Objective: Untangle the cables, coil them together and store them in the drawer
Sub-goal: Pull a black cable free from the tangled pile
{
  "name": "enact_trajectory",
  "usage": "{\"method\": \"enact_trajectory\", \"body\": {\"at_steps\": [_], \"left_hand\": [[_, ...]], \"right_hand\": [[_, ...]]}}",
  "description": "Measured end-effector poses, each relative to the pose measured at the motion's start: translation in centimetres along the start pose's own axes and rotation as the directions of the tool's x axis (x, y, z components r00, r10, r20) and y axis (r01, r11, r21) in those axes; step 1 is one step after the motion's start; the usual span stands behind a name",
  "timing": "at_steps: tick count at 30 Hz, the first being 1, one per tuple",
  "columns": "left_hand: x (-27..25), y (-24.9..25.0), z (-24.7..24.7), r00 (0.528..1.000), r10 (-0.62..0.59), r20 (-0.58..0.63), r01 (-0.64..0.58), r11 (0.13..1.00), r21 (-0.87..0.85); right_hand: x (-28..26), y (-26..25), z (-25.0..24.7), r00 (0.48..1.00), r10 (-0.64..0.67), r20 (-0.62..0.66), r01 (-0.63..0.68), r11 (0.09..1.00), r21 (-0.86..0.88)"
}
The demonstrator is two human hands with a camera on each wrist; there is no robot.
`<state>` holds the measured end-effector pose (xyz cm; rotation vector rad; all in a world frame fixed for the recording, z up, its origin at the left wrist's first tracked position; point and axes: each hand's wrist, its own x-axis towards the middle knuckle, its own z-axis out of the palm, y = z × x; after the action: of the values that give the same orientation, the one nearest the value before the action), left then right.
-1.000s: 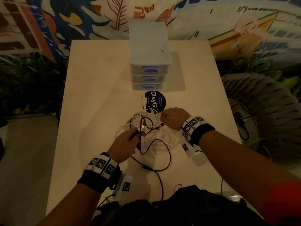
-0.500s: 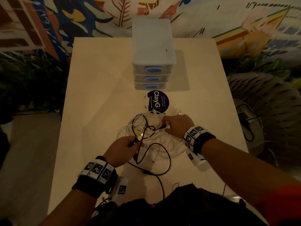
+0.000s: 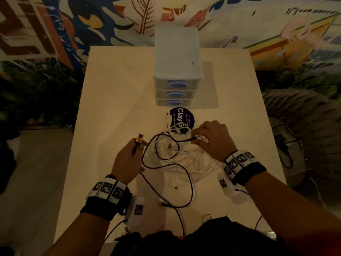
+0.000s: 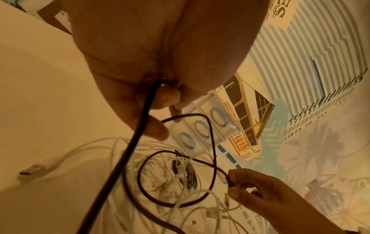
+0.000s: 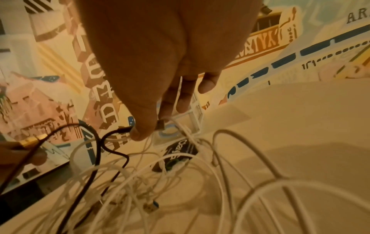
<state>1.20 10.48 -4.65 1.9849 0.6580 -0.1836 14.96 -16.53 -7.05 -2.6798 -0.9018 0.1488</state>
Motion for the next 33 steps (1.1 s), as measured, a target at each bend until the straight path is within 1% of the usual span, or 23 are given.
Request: {"method": "enact_trajectory", "body": {"at_steps": [2, 4, 7, 9, 11, 13, 14, 16, 19, 21, 23, 25, 28, 30, 31, 33], "left_hand": [[0.2, 0.3, 0.2, 1.000, 0.022, -0.006, -0.022, 1.000, -0.015], [0.3, 0.7, 0.6, 0.999, 0.046, 0.018, -0.045, 0.999, -0.021], [0.5, 1.1, 1.2, 0.994, 0.089, 0.065, -0.089, 0.996, -0.005], [0.8, 1.4, 1.4, 0.990, 0.104, 0.098, -0.106, 0.994, 0.019], [1.1, 1.5, 1.5, 0.987, 0.091, 0.136, -0.095, 0.995, 0.023], [1.4, 1.5, 1.6, 0.982, 0.104, 0.158, -0.116, 0.991, 0.068], [1.5, 1.6, 1.7, 0.983, 0.120, 0.142, -0.134, 0.987, 0.089], [2.0, 1.8, 1.8, 0.985, 0.163, 0.065, -0.168, 0.982, 0.091], [2.5, 2.5, 2.6, 0.967, 0.253, -0.001, -0.252, 0.964, 0.086], [2.6, 3.4, 3.5, 0.945, 0.327, 0.026, -0.328, 0.944, 0.048], [2.7, 4.2, 4.6, 0.923, 0.372, 0.099, -0.376, 0.927, 0.021], [2.8, 5.0, 5.4, 0.903, 0.386, 0.189, -0.401, 0.915, 0.045], [2.9, 5.7, 5.5, 0.881, 0.360, 0.308, -0.422, 0.891, 0.165], [3.0, 5.7, 5.2, 0.883, 0.352, 0.312, -0.425, 0.881, 0.208], [3.0, 5.6, 5.0, 0.887, 0.361, 0.289, -0.427, 0.879, 0.213], [3.0, 5.5, 4.7, 0.893, 0.391, 0.224, -0.438, 0.869, 0.229]], "right_hand": [[-0.2, 0.1, -0.6, 0.994, -0.012, -0.111, 0.016, 0.999, 0.031], [-0.2, 0.1, -1.2, 0.987, -0.018, -0.161, 0.030, 0.997, 0.073], [-0.1, -0.2, -2.1, 0.992, -0.029, -0.124, 0.049, 0.985, 0.165], [-0.2, -0.3, -2.7, 0.995, -0.008, -0.100, 0.033, 0.968, 0.250], [-0.6, -0.4, -3.2, 0.996, 0.058, -0.062, -0.029, 0.922, 0.387], [-1.1, -0.6, -3.7, 0.994, 0.106, -0.030, -0.076, 0.859, 0.506], [-1.4, -0.7, -3.9, 0.993, 0.116, -0.029, -0.081, 0.835, 0.545], [-1.7, -0.9, -4.3, 0.993, 0.120, -0.022, -0.082, 0.790, 0.608], [-2.2, -1.3, -4.8, 0.995, 0.089, 0.041, -0.093, 0.725, 0.683], [-2.5, -2.0, -5.2, 0.994, 0.073, 0.086, -0.113, 0.680, 0.724], [-2.7, -2.5, -5.3, 0.991, 0.068, 0.111, -0.128, 0.659, 0.741], [-2.7, -2.7, -5.3, 0.991, 0.077, 0.109, -0.133, 0.651, 0.748], [-2.7, -2.4, -5.4, 0.991, 0.096, 0.096, -0.135, 0.635, 0.760], [-2.7, -2.1, -5.7, 0.990, 0.094, 0.101, -0.138, 0.647, 0.750], [-2.7, -1.7, -5.8, 0.990, 0.085, 0.110, -0.139, 0.684, 0.716], [-2.6, -0.7, -5.6, 0.985, 0.047, 0.164, -0.134, 0.809, 0.573]]}}
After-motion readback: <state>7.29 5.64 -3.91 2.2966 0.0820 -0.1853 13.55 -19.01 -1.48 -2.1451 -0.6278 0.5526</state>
